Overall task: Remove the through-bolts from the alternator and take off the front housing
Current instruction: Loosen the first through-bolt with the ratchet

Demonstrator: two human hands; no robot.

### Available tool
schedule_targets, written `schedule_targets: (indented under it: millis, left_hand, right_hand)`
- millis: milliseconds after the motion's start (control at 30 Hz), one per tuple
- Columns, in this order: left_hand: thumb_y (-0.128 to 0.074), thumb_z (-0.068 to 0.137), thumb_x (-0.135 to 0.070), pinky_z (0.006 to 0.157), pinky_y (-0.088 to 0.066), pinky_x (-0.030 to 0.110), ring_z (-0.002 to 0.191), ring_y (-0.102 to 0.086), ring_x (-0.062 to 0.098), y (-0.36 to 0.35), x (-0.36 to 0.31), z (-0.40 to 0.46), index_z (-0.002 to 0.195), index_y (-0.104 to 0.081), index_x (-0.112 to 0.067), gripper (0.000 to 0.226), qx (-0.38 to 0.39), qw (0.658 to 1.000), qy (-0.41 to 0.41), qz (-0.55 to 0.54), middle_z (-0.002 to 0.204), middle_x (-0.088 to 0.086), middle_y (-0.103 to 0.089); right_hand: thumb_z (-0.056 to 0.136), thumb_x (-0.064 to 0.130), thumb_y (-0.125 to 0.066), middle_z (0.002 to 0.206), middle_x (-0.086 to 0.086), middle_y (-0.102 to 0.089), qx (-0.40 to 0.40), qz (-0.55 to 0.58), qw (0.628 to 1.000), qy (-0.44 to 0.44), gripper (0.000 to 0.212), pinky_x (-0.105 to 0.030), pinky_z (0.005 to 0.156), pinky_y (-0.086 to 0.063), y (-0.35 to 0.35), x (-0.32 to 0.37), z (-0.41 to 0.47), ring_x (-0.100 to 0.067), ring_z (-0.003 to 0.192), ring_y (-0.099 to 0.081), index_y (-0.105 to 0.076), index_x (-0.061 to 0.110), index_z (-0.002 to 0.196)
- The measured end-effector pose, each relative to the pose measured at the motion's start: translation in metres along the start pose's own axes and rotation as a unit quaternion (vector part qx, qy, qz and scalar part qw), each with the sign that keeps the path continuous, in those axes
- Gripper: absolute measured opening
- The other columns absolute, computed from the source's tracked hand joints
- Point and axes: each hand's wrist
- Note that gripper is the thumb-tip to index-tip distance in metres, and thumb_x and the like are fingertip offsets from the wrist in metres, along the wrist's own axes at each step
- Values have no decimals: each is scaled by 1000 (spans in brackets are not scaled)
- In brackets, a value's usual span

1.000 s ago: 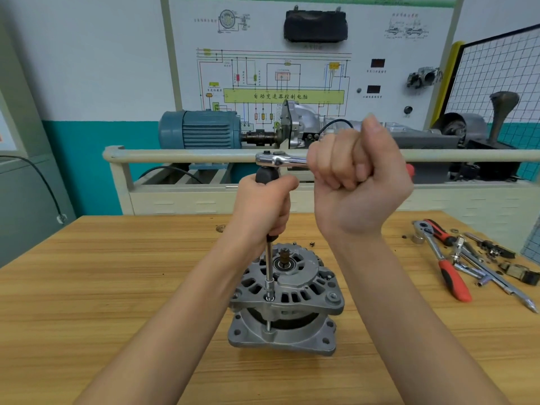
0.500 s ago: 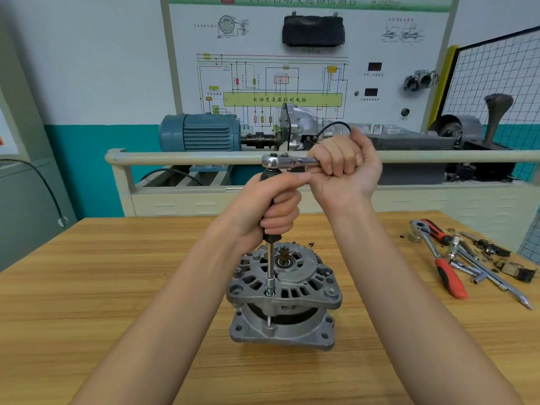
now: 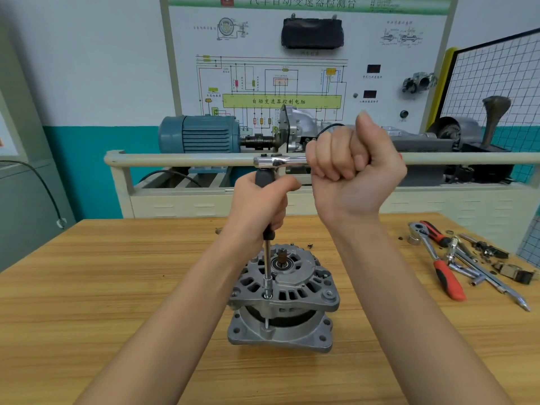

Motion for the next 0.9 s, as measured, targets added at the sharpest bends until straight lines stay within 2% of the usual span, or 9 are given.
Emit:
schedule_targets:
  millis: [133,233,333,467,567,633,700,767,900]
  left_hand:
    - [-61,79,-20,37,-27,16,32,-29,12,17,-6,3,47,-44,-18,36,171,982,47,-71,38,-2,-34]
    - [-62,75,-24,32,-24,12,26,-25,6,22,-10,3,42,-41,-17,40,281,949,86,-111,33,-5,-30]
    - [-60,79,-14,31,-19,10,23,-20,5,20,-9,1,39,-32,-18,48,248,959,86,-105,31,-6,-25]
    - [-53,87,-4,34,-15,12,28,-14,8,8,-7,0,42,-29,-24,55,71,996,42,-41,35,-6,-21]
    - [-53,85,-2,37,-15,14,31,-14,11,0,-5,0,48,-31,-22,48,-27,999,31,-15,37,-6,-22]
    - [-54,85,-2,38,-15,16,33,-14,12,-2,-3,-1,54,-29,-20,43,-52,999,18,-3,38,-6,-23]
    - [-55,84,-1,37,-16,16,32,-15,12,2,-2,-2,53,-30,-19,43,-39,999,6,2,38,-5,-24]
    - [-58,83,0,37,-20,17,32,-19,12,8,-2,-3,51,-35,-19,44,25,1000,4,-4,39,-4,-27]
    - [-60,78,-10,36,-25,16,32,-26,10,16,-8,-1,48,-42,-17,35,213,974,45,-60,40,-3,-32]
  right_hand:
    - [82,15,-41,30,5,-23,-113,195,964,-140,49,-21,39,-17,19,-4,16,-11,38,-8,-32,16,34]
    - [81,14,-42,30,3,-23,-135,303,928,-171,48,-21,38,-16,25,-12,17,-8,38,-8,-31,15,35]
    - [82,15,-42,30,4,-24,-129,272,942,-145,48,-22,37,-18,20,-9,12,-9,38,-9,-33,16,35]
    - [87,10,-39,33,4,-21,-55,75,995,-35,52,-23,40,-19,1,-5,-4,-11,37,-13,-29,21,38]
    - [86,5,-34,37,0,-17,8,-43,998,46,45,-23,43,-17,-13,-11,-13,-7,34,-23,-23,18,44]
    - [86,5,-33,36,1,-20,25,-53,997,53,45,-22,43,-19,-13,-10,-13,-6,34,-25,-24,18,44]
    - [88,8,-34,33,5,-26,21,-5,1000,17,48,-22,42,-22,-6,-5,-8,-7,35,-21,-25,21,42]
    - [87,12,-38,32,7,-28,-27,82,995,-50,52,-21,39,-22,6,-3,2,-11,37,-14,-32,22,36]
    - [83,14,-42,30,2,-23,-133,307,930,-155,48,-22,36,-17,29,-9,15,-9,38,-8,-32,14,35]
Point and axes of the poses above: each hand's wrist, its own z-axis towards the middle knuckle, its own y-axis out of the back of the hand, x = y × z
